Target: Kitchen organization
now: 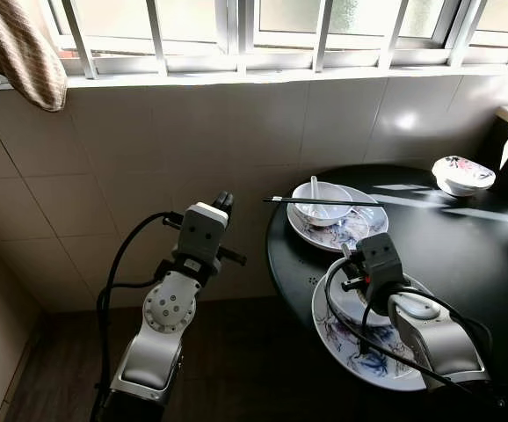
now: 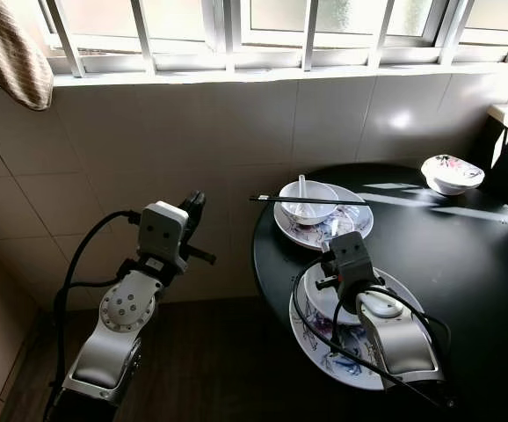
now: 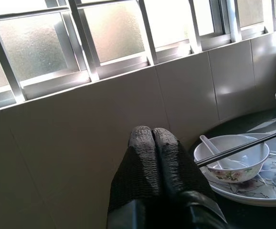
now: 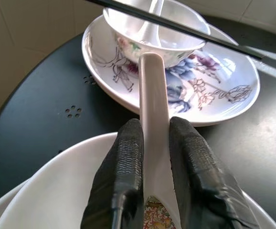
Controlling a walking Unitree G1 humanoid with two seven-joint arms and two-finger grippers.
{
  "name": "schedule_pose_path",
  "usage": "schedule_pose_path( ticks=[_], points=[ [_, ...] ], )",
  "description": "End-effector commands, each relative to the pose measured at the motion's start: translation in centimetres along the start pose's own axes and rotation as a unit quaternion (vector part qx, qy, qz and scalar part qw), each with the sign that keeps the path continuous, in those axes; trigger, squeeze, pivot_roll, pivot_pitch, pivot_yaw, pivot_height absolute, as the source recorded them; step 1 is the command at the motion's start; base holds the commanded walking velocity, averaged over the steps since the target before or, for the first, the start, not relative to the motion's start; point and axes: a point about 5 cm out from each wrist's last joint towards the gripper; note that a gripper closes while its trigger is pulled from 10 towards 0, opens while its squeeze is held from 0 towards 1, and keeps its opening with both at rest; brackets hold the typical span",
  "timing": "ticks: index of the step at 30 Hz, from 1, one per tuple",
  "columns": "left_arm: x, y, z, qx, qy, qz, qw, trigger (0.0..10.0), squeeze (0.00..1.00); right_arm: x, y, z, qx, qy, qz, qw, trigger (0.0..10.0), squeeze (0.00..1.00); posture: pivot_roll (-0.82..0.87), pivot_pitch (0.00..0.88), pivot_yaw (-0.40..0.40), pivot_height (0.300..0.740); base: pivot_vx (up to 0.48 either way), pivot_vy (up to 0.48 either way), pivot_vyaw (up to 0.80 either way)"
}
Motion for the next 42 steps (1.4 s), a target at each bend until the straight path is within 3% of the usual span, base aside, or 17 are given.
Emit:
schedule_pose_path(
  ticks=[1, 10, 18, 25, 42],
  points=[
    [0.1, 0.2, 0.1, 0.001, 0.008, -0.004, 1.000, 10.0, 0.00, 2.2, -0.2, -0.5, -0.023, -0.002, -0.057, 0.998, 0.0, 0.00, 0.07, 0.000, -0.016, 0.740, 0.000, 0.000, 0.00],
    [0.0, 0.2, 0.1, 0.001, 0.006, -0.003, 1.000, 10.0, 0.00, 4.7, -0.8, -0.2, -0.044, 0.001, -0.144, 0.989, 0.0, 0.00, 0.07, 0.000, -0.014, 0.740, 0.000, 0.000, 0.00],
    [-0.1, 0.3, 0.1, 0.004, 0.002, -0.003, 1.000, 10.0, 0.00, 7.1, -1.6, 0.4, -0.048, 0.008, -0.241, 0.969, 0.0, 0.00, 0.07, 0.000, -0.012, 0.740, 0.000, 0.000, 0.00],
    [-0.4, 0.2, 0.3, 0.012, -0.018, 0.012, 1.000, 10.0, 0.00, 7.0, -1.7, 0.7, -0.057, -0.001, -0.254, 0.966, 0.0, 0.00, 0.08, 0.000, -0.015, 0.740, 0.000, 0.042, 0.00],
    [-0.2, 0.2, 0.8, 0.025, -0.022, 0.003, 0.999, 10.0, 0.00, 8.1, -2.2, 1.5, -0.052, -0.014, -0.305, 0.951, 0.0, 0.00, 0.08, 0.000, -0.013, 0.740, 0.000, 0.455, 0.80]
  ],
)
Point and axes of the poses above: a point about 5 cm out from each wrist's last joint towards the gripper, its own y axis pointing out of the wrist towards the gripper, its own x axis along the axis of the wrist's last joint, z = x × y, and after that the axes turned 8 degrees about y, right-handed
